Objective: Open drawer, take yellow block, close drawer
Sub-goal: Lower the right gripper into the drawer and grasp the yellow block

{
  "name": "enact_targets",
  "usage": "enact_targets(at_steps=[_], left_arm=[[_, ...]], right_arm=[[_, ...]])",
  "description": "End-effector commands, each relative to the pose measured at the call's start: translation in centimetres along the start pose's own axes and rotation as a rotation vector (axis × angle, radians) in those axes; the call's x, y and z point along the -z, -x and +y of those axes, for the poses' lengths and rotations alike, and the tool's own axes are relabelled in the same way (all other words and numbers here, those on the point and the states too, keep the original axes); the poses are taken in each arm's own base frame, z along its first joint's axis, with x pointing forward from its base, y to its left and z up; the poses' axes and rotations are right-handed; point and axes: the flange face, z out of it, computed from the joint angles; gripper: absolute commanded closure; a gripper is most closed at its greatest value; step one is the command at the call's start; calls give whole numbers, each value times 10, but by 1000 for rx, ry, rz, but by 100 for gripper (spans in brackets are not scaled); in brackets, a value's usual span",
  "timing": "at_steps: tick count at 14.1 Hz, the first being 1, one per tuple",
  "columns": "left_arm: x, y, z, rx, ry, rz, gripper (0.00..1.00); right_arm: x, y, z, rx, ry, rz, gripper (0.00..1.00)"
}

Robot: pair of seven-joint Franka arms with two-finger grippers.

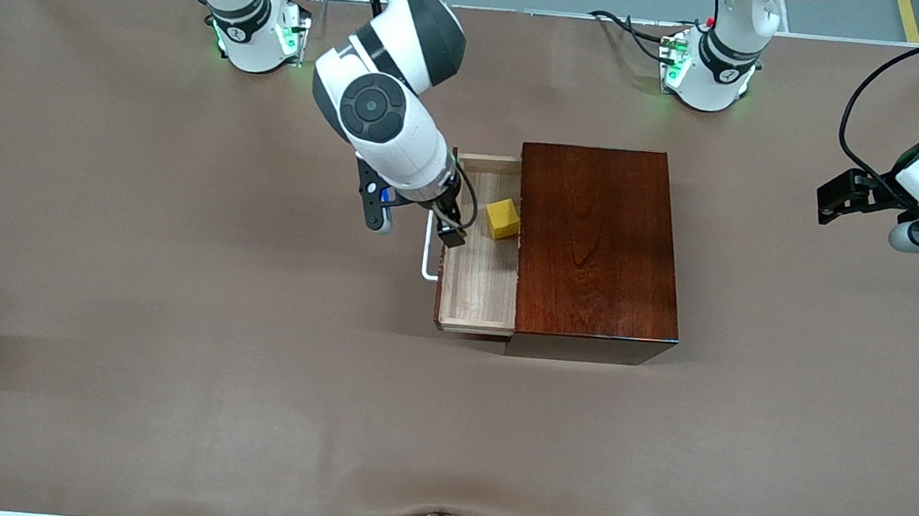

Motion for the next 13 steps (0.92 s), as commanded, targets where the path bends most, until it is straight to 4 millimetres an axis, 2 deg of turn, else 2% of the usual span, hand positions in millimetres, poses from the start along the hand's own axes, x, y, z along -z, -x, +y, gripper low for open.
enact_targets(at_steps=[1,3,8,13], left_arm=[[-1,-1,0,-19,21,4,0],[-3,-2,2,-21,21,4,0],[-7,-4,0,-19,22,-4,0],[-15,-8,1,-20,23,-19,0]], right_arm=[[-16,13,-2,-45,-26,-3,0],[-34,21,-2,-38,-33,3,0],[-63,31,1,-24,-29,10,0],[-81,39,5,-32,-17,17,0]])
